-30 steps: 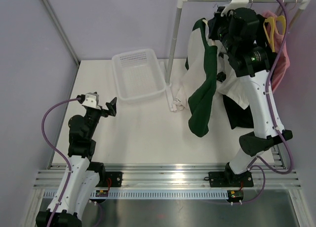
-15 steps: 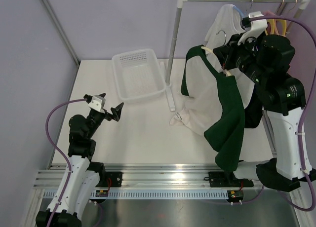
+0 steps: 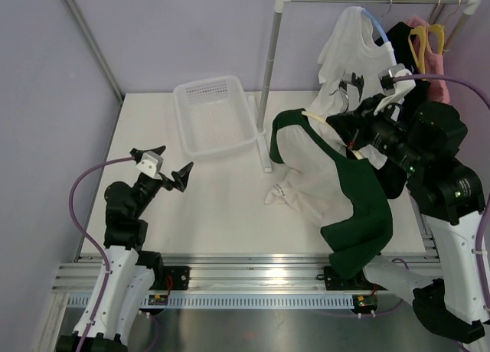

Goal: Remove the t-shirt from the hanger
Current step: Remove the tshirt from the hanger

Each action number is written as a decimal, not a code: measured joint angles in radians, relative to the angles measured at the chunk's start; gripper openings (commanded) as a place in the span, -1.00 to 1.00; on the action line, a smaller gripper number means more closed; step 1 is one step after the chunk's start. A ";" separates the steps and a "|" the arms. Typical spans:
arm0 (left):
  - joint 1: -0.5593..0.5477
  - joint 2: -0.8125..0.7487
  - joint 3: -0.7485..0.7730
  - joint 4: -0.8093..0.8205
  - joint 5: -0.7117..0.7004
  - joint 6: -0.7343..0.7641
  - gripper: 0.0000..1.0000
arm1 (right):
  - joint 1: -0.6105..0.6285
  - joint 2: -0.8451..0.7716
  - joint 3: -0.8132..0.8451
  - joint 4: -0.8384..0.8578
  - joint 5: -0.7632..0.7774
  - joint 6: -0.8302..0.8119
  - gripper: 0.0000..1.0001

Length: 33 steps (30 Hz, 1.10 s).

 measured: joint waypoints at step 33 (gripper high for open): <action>-0.476 0.588 0.560 -0.154 -0.146 -0.351 0.97 | 0.340 -0.139 -0.686 0.719 0.307 0.003 -1.00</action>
